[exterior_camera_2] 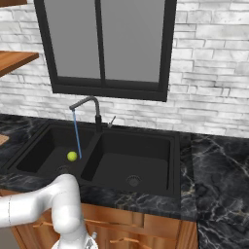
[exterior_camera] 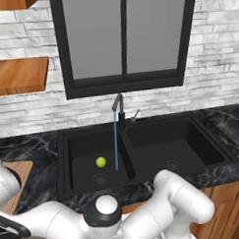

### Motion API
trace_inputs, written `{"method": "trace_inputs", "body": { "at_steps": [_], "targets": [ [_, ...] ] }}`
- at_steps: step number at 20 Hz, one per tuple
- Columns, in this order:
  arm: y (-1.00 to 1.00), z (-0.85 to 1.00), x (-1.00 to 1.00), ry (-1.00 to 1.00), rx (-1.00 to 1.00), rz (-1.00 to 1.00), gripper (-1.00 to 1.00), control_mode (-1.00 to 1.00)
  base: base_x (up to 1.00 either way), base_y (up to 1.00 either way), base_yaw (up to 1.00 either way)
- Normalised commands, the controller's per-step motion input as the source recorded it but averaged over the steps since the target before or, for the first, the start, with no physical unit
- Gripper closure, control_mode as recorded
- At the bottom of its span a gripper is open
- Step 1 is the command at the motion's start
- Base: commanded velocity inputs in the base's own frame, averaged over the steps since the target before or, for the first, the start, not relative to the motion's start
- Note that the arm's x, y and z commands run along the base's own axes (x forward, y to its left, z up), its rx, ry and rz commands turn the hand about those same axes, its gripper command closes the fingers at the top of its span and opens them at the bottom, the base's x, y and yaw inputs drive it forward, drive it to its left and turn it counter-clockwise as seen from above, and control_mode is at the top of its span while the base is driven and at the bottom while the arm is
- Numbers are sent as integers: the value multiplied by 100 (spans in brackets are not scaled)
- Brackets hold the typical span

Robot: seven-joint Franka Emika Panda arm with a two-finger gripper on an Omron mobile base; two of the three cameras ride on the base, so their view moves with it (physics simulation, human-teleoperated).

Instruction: Pick the pear, mango from the sink and place them on the cutting board to airdry. Then turn off the sink faucet.

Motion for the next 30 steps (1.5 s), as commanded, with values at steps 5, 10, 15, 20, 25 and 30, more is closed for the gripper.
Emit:
{"method": "trace_inputs", "body": {
  "at_steps": [5, 10, 15, 20, 25, 30],
  "targets": [
    [-7, 44, -22, -17, 0, 3, -100, -100, 0, 0, 0],
    [-29, 13, -12, -7, 0, 0, -100, -100, 0, 0, 0],
    [-44, 0, 0, 0, 0, 0, -100, -100, 0, 0, 0],
    [-31, 30, -1, -7, 0, 1, -100, -100, 0, 0, 0],
    [-38, 54, -21, -13, 4, 1, -100, -100, 0, 0, 0],
    [-77, 39, -22, -5, 12, 0, -100, -100, 0, 0, 0]
  ]
}}
